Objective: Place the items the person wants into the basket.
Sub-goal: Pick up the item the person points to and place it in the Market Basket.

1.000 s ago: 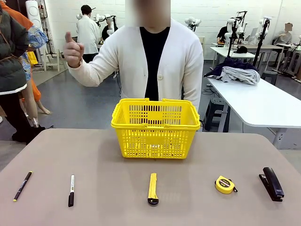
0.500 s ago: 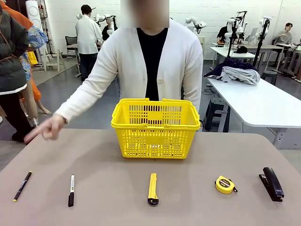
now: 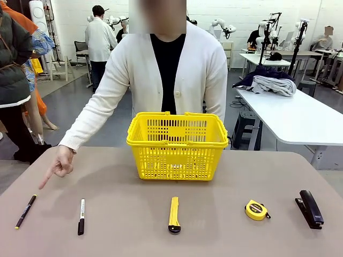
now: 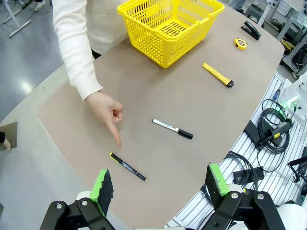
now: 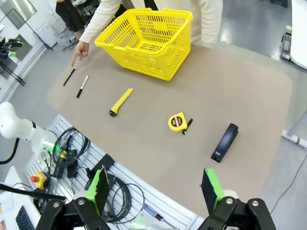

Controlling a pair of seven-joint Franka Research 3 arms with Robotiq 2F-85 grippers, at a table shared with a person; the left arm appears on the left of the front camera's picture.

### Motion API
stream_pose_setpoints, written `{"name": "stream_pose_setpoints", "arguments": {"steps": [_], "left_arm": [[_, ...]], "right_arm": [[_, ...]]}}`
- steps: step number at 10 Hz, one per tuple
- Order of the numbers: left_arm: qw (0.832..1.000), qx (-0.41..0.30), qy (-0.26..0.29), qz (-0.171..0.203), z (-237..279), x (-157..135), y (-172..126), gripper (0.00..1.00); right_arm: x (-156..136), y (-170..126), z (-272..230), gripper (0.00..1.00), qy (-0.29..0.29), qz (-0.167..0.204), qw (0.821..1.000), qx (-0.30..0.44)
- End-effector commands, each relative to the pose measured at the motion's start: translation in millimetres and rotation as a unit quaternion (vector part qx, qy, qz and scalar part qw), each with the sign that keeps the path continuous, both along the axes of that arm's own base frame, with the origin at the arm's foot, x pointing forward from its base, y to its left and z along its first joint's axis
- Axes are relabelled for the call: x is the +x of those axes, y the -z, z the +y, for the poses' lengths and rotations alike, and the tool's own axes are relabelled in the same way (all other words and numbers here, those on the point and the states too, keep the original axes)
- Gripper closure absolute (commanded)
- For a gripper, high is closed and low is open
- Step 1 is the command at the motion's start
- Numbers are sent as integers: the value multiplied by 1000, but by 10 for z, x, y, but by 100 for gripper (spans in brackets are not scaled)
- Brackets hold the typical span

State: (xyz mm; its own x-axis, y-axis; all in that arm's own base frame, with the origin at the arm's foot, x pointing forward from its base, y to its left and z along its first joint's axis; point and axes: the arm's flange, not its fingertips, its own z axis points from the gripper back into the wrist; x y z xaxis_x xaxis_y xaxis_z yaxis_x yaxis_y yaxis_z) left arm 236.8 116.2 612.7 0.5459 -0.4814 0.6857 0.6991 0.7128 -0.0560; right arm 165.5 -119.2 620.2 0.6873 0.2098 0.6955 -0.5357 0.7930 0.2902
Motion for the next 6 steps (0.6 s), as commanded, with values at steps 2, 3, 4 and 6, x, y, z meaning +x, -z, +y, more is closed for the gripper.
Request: {"name": "stream_pose_setpoints", "arguments": {"steps": [2,3,4,6], "left_arm": [[1000,0,-1,-3,4,-4,-8,0],[1000,0,-1,-3,4,-4,-8,0],[1000,0,-1,-3,4,-4,-8,0],[994,95,-55,13,-49,95,25,0]], "right_arm": [[-12,-5,14,0,-7,-4,1000,1],[-12,-5,14,0,-7,-4,1000,1],[-12,-5,14,0,-7,-4,1000,1],[-12,-5,14,0,-7,-4,1000,1]]}}
